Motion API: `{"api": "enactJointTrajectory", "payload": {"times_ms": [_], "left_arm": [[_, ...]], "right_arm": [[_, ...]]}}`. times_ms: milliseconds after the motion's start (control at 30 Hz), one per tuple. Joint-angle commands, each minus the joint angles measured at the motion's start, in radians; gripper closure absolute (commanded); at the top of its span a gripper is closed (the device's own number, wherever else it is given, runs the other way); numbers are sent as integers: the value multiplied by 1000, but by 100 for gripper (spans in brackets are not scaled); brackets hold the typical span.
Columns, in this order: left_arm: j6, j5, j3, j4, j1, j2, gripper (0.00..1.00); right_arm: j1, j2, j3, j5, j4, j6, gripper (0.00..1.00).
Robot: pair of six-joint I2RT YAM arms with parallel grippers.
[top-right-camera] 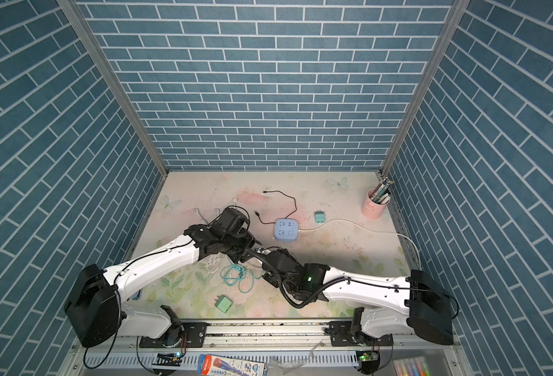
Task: Charge the electric toothbrush
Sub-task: Insert the charging cable into the plug.
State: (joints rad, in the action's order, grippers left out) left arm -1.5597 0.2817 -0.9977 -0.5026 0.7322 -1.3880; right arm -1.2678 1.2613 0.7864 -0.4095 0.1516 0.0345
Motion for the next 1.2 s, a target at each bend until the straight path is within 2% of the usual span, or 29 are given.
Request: {"api": "enactJointTrajectory", "payload": {"times_ms": [0, 600, 800, 1167], "left_arm": [[6, 57, 2, -3, 9, -4, 100], [18, 82, -10, -14, 9, -22, 100], [26, 93, -15, -18, 10, -30, 100], [9, 121, 9, 12, 10, -22, 100]], "right_arm": [[0, 4, 7, -50, 3, -34, 100], [-2, 44, 27, -95, -2, -53, 100], [-17, 59, 51, -174, -5, -77, 100], [-34, 46, -32, -209, -201, -156, 100]]}}
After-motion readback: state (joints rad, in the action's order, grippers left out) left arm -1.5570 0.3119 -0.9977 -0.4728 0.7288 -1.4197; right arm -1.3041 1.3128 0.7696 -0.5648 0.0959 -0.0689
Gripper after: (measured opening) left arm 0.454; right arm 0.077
